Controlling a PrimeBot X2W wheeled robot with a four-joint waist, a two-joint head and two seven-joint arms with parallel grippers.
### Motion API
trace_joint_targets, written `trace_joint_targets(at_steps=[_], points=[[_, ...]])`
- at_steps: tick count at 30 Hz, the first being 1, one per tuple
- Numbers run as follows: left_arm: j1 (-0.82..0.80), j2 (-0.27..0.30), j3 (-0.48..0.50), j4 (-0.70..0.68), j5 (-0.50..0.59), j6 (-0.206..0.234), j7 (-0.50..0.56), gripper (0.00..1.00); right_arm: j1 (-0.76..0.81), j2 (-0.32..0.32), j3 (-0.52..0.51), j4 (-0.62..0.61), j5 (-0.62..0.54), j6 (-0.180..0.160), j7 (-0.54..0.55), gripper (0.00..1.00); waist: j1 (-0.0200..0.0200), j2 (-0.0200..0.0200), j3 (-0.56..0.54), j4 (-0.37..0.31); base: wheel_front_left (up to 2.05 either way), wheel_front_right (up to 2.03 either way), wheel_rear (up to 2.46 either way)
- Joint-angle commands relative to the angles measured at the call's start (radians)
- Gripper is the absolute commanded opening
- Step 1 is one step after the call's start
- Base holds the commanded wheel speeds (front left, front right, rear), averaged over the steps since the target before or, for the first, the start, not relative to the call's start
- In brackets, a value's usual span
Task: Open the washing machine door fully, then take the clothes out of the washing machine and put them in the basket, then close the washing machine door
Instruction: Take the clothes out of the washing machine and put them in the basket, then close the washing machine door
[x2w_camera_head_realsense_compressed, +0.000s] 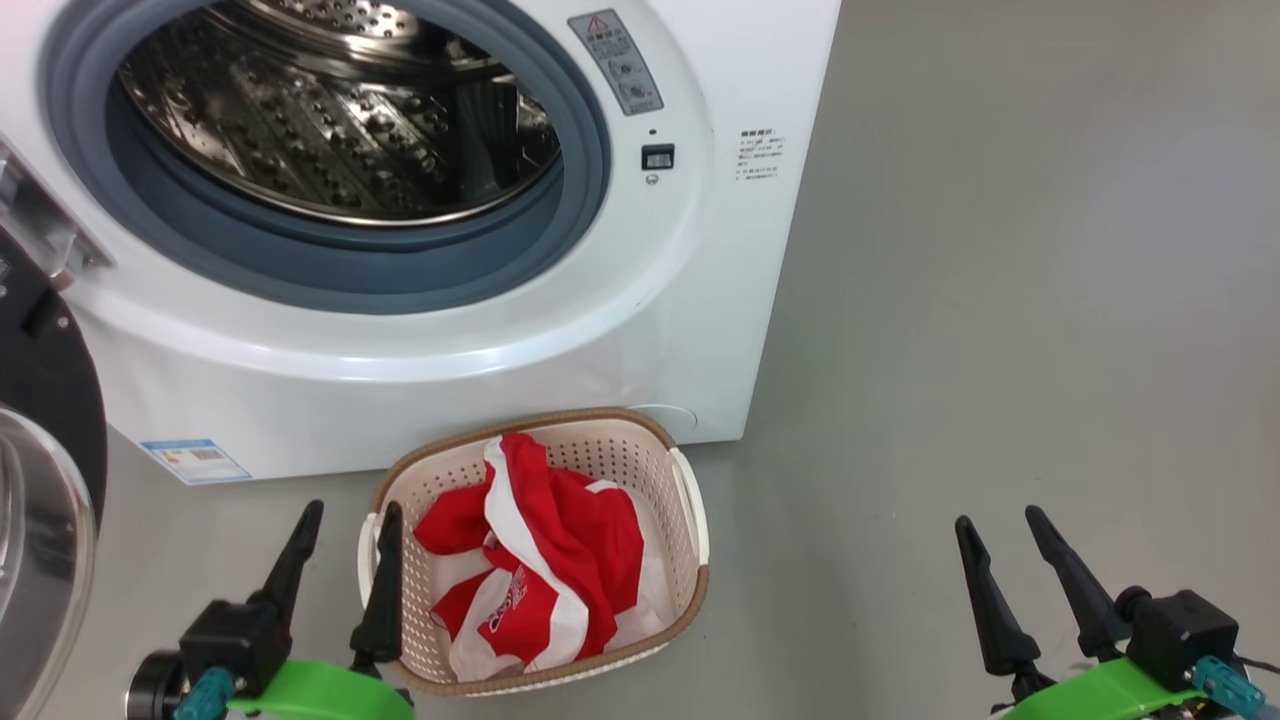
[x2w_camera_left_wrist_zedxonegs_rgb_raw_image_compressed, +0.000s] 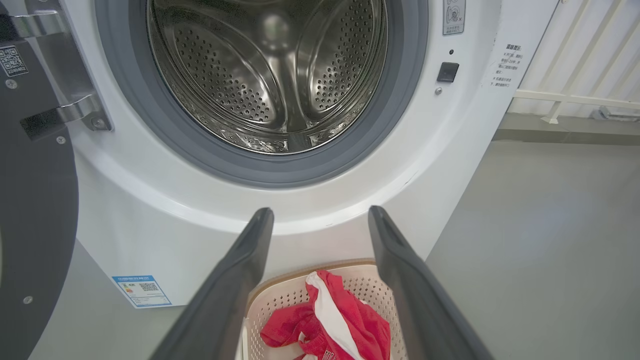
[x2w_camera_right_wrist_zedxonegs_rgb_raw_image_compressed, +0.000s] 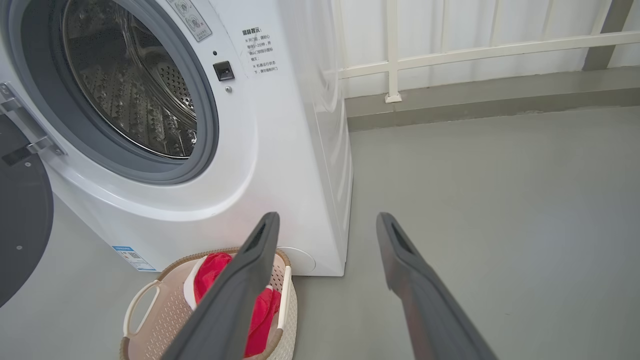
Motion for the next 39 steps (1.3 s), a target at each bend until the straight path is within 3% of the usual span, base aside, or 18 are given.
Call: trace_joint_targets(at_steps=[1, 20, 39], points=[[0.017, 0.019, 0.037, -0.045, -0.008, 0.0, -0.005, 1.0, 0.007, -0.016, 0.018, -0.023, -0.001, 0.007, -0.006, 1.0, 0.0, 0.0, -0.016, 0.002, 0.0, 0.0, 0.0], [0.163, 0.019, 0.061, -0.217, -0.032, 0.025, -0.005, 1.0, 0.051, -0.016, -0.014, -0.036, -0.004, 0.007, -0.006, 1.0, 0.0, 0.0, -0.034, 0.007, 0.0, 0.0, 0.0], [0.154, 0.019, 0.051, -0.229, -0.036, 0.03, -0.005, 1.0, 0.037, -0.012, -0.02, -0.035, -0.006, 0.007, -0.006, 1.0, 0.0, 0.0, -0.018, 0.01, -0.01, 0.01, 0.0]])
